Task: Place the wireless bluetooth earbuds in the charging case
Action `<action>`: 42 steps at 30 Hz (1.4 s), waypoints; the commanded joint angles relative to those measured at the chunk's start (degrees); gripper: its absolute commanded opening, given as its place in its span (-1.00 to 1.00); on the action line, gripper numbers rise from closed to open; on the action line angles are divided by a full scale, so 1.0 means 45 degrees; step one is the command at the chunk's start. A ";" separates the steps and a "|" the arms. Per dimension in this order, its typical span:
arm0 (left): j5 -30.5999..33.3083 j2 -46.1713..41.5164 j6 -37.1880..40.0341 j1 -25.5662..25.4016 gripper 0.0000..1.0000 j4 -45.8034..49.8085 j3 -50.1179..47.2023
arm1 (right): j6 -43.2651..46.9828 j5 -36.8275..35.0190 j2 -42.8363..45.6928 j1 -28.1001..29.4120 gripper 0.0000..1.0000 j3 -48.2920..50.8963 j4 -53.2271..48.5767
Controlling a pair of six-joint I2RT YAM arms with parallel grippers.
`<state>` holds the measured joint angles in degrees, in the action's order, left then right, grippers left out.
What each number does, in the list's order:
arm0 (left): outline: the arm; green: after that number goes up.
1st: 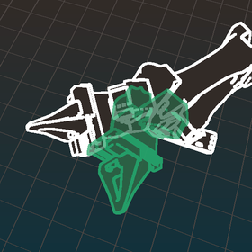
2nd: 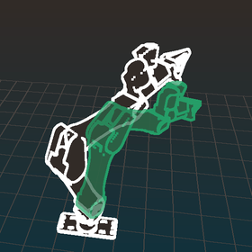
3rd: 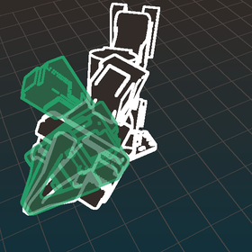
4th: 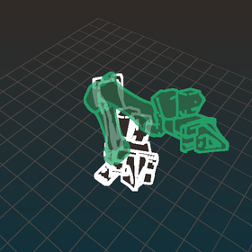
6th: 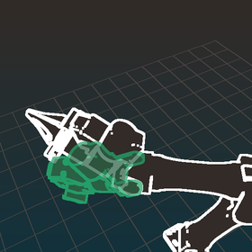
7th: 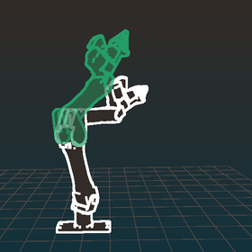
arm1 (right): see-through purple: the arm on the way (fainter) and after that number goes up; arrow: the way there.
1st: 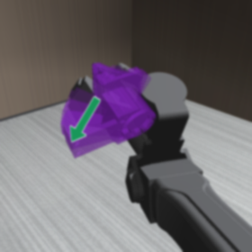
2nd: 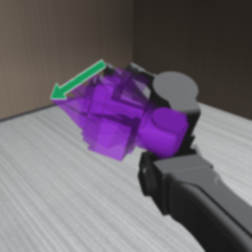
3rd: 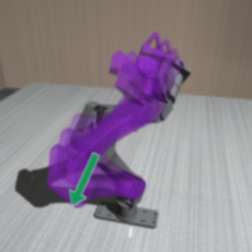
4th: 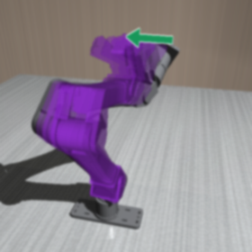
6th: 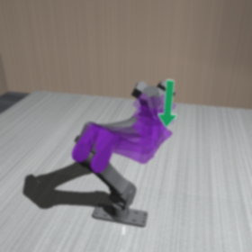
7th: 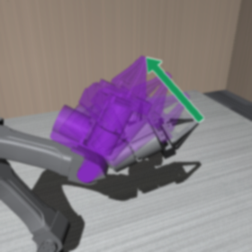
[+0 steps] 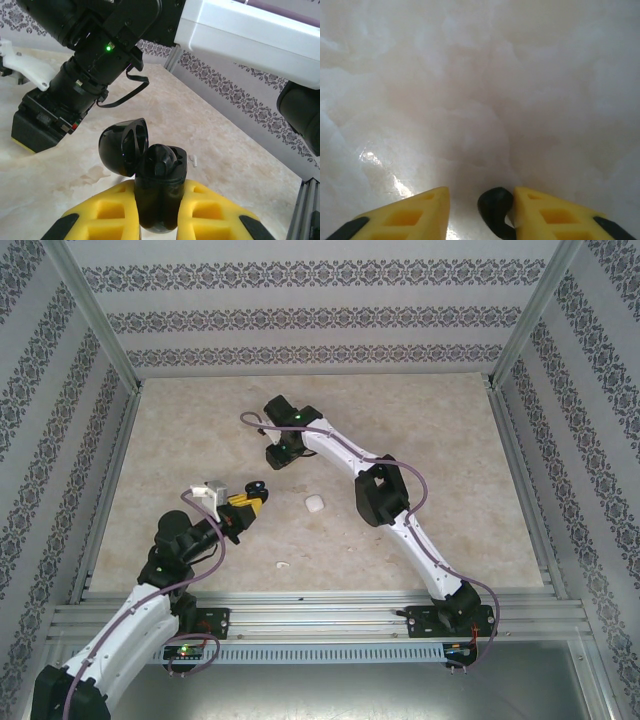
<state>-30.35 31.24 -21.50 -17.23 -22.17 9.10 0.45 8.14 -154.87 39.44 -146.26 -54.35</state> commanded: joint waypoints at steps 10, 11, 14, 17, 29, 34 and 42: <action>-0.0034 -0.0940 -0.0389 0.0028 -1.00 0.0329 -0.0209 | -0.0773 -0.1025 0.1030 0.0067 -0.58 0.0899 -0.1633; -0.0040 -0.0943 -0.0398 0.0030 -1.00 0.0346 -0.0207 | -0.0954 -0.1037 0.1243 0.0035 -0.59 0.1206 -0.1645; -0.0148 -0.0947 -0.0440 0.0040 -1.00 0.0409 -0.0182 | -0.1500 -0.1043 0.1915 -0.0008 -0.59 0.2329 -0.1509; -0.0245 -0.0937 -0.0512 0.0041 -1.00 0.0418 -0.0187 | -0.2021 -0.1113 0.2619 -0.0015 -0.59 0.3614 -0.1239; -0.0291 -0.0851 -0.0556 0.0041 -1.00 0.0272 -0.0304 | -0.3926 -0.1204 0.4470 -0.0054 -0.57 0.7553 -0.0310; -0.0294 -0.0834 -0.0551 0.0041 -1.00 0.0228 -0.0304 | -0.4143 -0.1296 0.4473 -0.0054 -0.34 0.7348 -0.0634; -0.0292 -0.0834 -0.0538 0.0041 -1.00 0.0260 -0.0285 | -0.3572 -0.1457 0.4099 -0.0061 -0.18 0.5327 -0.2413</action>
<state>-31.03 27.70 -23.03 -17.23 -20.03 8.10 -16.56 3.29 -135.81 39.51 -117.82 -60.16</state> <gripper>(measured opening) 0.151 0.409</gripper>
